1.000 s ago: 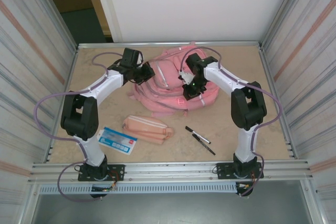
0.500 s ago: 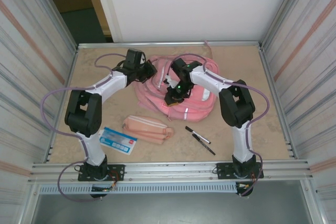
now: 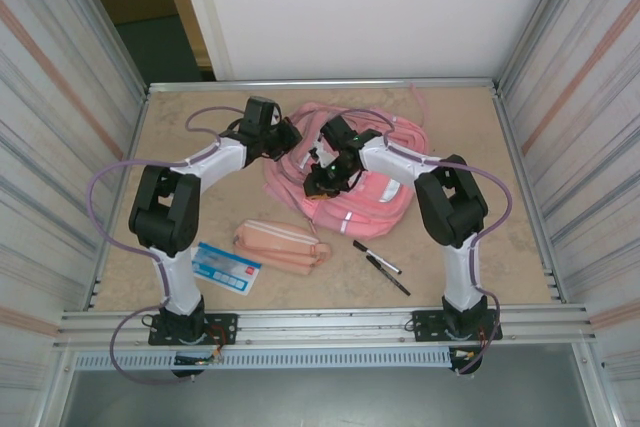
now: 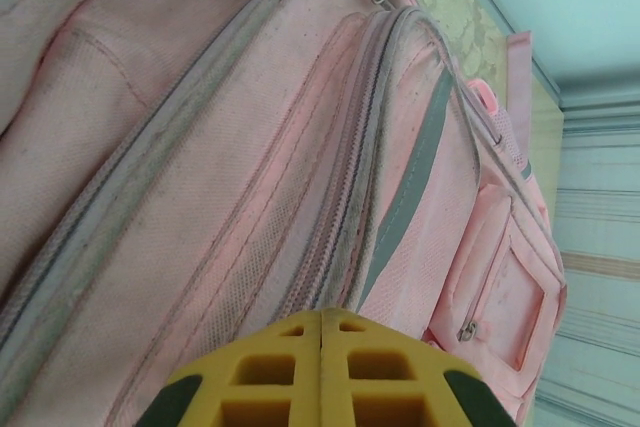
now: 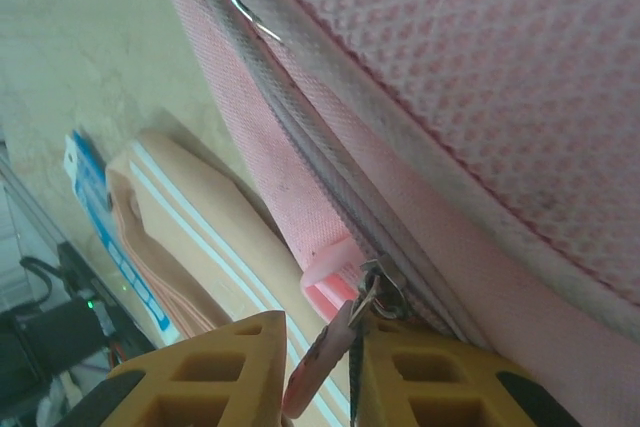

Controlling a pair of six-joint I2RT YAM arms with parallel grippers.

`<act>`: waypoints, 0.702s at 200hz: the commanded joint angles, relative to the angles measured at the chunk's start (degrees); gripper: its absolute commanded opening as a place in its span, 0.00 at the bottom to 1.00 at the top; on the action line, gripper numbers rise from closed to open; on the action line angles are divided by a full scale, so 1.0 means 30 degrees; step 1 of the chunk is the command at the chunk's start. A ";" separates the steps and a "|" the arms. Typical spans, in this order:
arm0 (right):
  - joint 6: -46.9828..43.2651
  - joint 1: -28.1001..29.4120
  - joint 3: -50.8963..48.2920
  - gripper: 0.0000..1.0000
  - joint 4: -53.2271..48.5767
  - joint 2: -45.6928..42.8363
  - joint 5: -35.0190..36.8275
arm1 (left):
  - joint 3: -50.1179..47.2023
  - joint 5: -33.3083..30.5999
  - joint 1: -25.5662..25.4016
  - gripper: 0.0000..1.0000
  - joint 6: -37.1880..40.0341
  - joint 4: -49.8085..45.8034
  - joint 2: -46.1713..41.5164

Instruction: Pack the student bag

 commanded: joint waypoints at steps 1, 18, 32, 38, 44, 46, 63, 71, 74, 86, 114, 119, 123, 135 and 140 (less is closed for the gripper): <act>0.0887 0.0238 0.1012 0.24 0.2250 0.0268 0.1071 | -0.0411 0.1253 -0.0439 0.00 -0.0182 -0.0042 0.0335; 0.0299 0.0149 0.0418 0.27 0.2141 -0.0341 0.1489 | -0.0389 0.1669 -0.0108 0.01 0.0056 0.0050 0.0364; -0.0314 0.0025 -0.0507 0.32 0.1934 -0.1155 0.1803 | -0.0418 0.2487 0.0346 0.17 0.0499 -0.0228 0.0243; -0.0685 -0.0027 -0.0855 0.35 0.1748 -0.1542 0.1913 | -0.0497 0.2631 0.0521 0.24 0.0835 -0.0523 0.0084; -0.1074 -0.0089 -0.1221 0.37 0.1396 -0.1913 0.2084 | -0.0607 0.2648 0.0689 0.27 0.1350 -0.0873 -0.0167; -0.1230 -0.0076 -0.1309 0.37 0.1260 -0.2007 0.2157 | -0.0634 0.2656 0.0721 0.28 0.1555 -0.0939 -0.0282; -0.2587 -0.0106 -0.2059 0.42 0.0149 -0.3048 0.2675 | -0.0770 0.2611 0.1024 0.31 0.3359 -0.2418 -0.1141; -0.3081 -0.0108 -0.2466 0.44 -0.0223 -0.3564 0.2966 | -0.0821 0.2619 0.1063 0.32 0.4162 -0.3332 -0.1565; -0.3283 -0.0101 -0.2624 0.44 -0.0341 -0.3749 0.3074 | -0.0850 0.2634 0.1063 0.33 0.4434 -0.3653 -0.1738; -0.4007 -0.0101 -0.3055 0.45 -0.0755 -0.4449 0.3610 | -0.1143 0.2755 0.1019 0.33 0.5335 -0.4651 -0.2443; -0.5827 -0.0013 -0.3772 0.46 -0.0936 -0.5534 0.5837 | -0.2573 0.3044 0.0358 0.34 0.6944 -0.5697 -0.4089; -0.6143 0.0052 -0.3847 0.46 -0.0994 -0.5641 0.6290 | -0.2698 0.3054 0.0164 0.34 0.7274 -0.5998 -0.4282; -0.6469 0.0096 -0.3868 0.46 -0.0974 -0.5725 0.6692 | -0.2767 0.3073 0.0005 0.34 0.7490 -0.6262 -0.4425; -0.7187 0.0311 -0.3978 0.46 -0.0846 -0.5893 0.7823 | -0.3035 0.3193 -0.0585 0.34 0.8028 -0.6826 -0.4795; -0.7437 0.0402 -0.3979 0.46 -0.0781 -0.5906 0.8224 | -0.3181 0.3227 -0.0853 0.34 0.8217 -0.6978 -0.4933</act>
